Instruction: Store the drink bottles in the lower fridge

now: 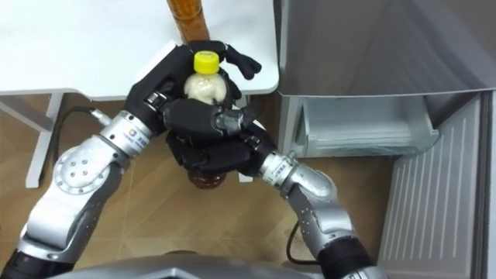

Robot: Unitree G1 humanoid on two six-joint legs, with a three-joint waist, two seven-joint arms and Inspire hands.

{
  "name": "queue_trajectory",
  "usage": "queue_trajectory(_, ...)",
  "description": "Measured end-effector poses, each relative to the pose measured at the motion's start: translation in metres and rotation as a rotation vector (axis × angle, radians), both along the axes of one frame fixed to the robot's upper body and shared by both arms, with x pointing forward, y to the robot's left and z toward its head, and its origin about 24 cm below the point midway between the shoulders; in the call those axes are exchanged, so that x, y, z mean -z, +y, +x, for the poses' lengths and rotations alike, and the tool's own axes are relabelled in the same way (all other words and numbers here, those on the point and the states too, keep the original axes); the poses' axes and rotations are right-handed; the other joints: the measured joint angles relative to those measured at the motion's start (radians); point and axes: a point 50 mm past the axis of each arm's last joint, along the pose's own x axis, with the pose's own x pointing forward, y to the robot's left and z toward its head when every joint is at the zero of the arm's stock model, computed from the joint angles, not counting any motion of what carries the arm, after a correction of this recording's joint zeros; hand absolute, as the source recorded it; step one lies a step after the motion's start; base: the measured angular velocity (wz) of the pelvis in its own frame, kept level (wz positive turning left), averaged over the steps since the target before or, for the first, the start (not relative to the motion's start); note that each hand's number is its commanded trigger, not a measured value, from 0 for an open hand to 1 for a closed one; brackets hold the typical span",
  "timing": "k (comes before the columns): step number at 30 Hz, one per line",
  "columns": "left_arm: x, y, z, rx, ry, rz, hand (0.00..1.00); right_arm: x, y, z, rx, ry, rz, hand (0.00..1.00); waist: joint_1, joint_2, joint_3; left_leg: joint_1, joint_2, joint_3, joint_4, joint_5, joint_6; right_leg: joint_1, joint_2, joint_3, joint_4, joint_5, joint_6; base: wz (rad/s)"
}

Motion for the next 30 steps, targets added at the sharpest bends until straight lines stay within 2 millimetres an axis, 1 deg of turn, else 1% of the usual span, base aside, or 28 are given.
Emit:
queue_trajectory(1,-0.0007,0.0006,-0.0002,0.002,-0.007,0.003,0.00,-0.0003,0.0008,-0.0001,-0.001,-0.003,0.003,1.00,0.003,0.002,-0.0001,0.005,0.000,-0.003,-0.001,0.000,0.000,0.004,0.000,0.001,0.000,0.000,0.000,-0.09)
queue_trajectory(4,-0.0051,0.0020,-0.0012,0.012,-0.056,0.004,0.00,-0.0035,0.0038,-0.0002,0.012,-0.041,0.018,1.00,0.025,0.019,-0.0018,0.024,0.001,-0.006,-0.020,0.000,0.000,0.008,0.002,0.005,0.002,0.001,0.000,-0.05)
queue_trajectory(5,-0.0056,0.0022,-0.0013,0.013,-0.061,0.004,0.00,-0.0037,0.0043,-0.0003,0.014,-0.045,0.020,1.00,0.027,0.019,-0.0019,0.026,0.001,-0.007,-0.021,0.000,0.000,0.009,0.002,0.005,0.002,0.001,0.001,0.00)
queue_trajectory(11,-0.0088,0.0048,-0.0024,0.024,-0.099,0.017,0.00,-0.0060,0.0063,-0.0002,0.022,-0.079,0.015,1.00,0.030,0.014,-0.0010,0.037,-0.001,-0.013,-0.021,0.000,0.000,0.021,0.002,0.002,0.000,0.005,0.002,0.01)
queue_trajectory(13,-0.0092,0.0047,-0.0025,0.025,-0.103,0.015,0.00,-0.0065,0.0068,-0.0001,0.025,-0.085,0.016,1.00,0.027,0.011,-0.0003,0.036,-0.001,-0.025,-0.021,0.000,0.000,0.023,0.002,-0.001,0.000,0.006,0.002,0.06)
queue_trajectory(15,-0.0094,0.0046,-0.0026,0.028,-0.105,0.016,0.00,-0.0064,0.0068,-0.0004,0.025,-0.086,0.017,1.00,0.024,0.003,0.0012,0.031,-0.002,-0.031,-0.017,0.000,0.000,0.021,0.003,-0.008,0.001,0.007,0.001,0.06)
queue_trajectory(17,-0.0093,0.0044,-0.0028,0.032,-0.106,0.021,0.00,-0.0062,0.0063,-0.0005,0.025,-0.087,0.013,1.00,0.020,-0.006,-0.0014,0.023,-0.002,-0.033,-0.012,0.000,0.000,0.020,0.003,-0.010,0.000,0.007,0.002,0.08)
queue_trajectory(18,-0.0092,0.0042,-0.0029,0.035,-0.106,0.023,0.00,-0.0060,0.0062,-0.0009,0.025,-0.086,0.013,1.00,0.016,-0.013,-0.0052,0.016,-0.003,-0.035,-0.010,0.000,0.000,0.019,0.003,-0.011,0.000,0.007,0.002,0.07)
queue_trajectory(19,-0.0090,0.0041,-0.0030,0.038,-0.106,0.026,0.20,-0.0058,0.0062,-0.0012,0.023,-0.085,0.013,1.00,0.012,-0.019,-0.0063,0.015,-0.004,-0.035,-0.010,0.000,0.000,0.019,0.003,-0.010,0.000,0.007,0.002,0.05)
queue_trajectory(20,-0.0087,0.0040,-0.0032,0.040,-0.107,0.032,0.51,-0.0054,0.0059,-0.0016,0.022,-0.083,0.012,1.00,0.010,-0.020,-0.0070,0.015,-0.004,-0.034,-0.010,0.000,0.000,0.018,0.003,-0.010,-0.001,0.007,0.002,0.00)
queue_trajectory(21,-0.0080,0.0036,-0.0039,0.043,-0.104,0.032,1.00,-0.0047,0.0050,-0.0026,0.018,-0.081,0.009,1.00,0.000,-0.022,-0.0081,0.015,-0.006,-0.034,-0.010,0.000,0.000,0.015,0.002,-0.009,-0.003,0.008,0.003,0.00)
queue_trajectory(25,-0.0066,0.0021,-0.0051,0.043,-0.096,0.020,1.00,-0.0044,0.0027,-0.0028,0.012,-0.082,0.001,1.00,-0.021,-0.019,-0.0077,0.005,-0.006,-0.030,-0.010,0.000,0.000,0.007,0.001,-0.002,0.001,0.008,0.004,-0.04)
queue_trajectory(26,-0.0050,0.0016,-0.0061,0.039,-0.089,0.014,1.00,-0.0042,0.0021,-0.0025,0.004,-0.080,-0.002,1.00,-0.033,-0.018,-0.0074,0.001,-0.007,-0.030,-0.010,0.000,0.000,0.004,0.001,-0.002,0.001,0.008,0.004,0.00)
queue_trajectory(30,0.0005,0.0012,-0.0094,0.037,-0.061,0.006,1.00,-0.0023,0.0002,-0.0038,-0.013,-0.069,-0.018,1.00,-0.058,-0.013,-0.0070,0.000,-0.006,-0.029,-0.012,0.000,0.000,0.001,0.001,0.000,0.001,0.008,0.004,0.00)
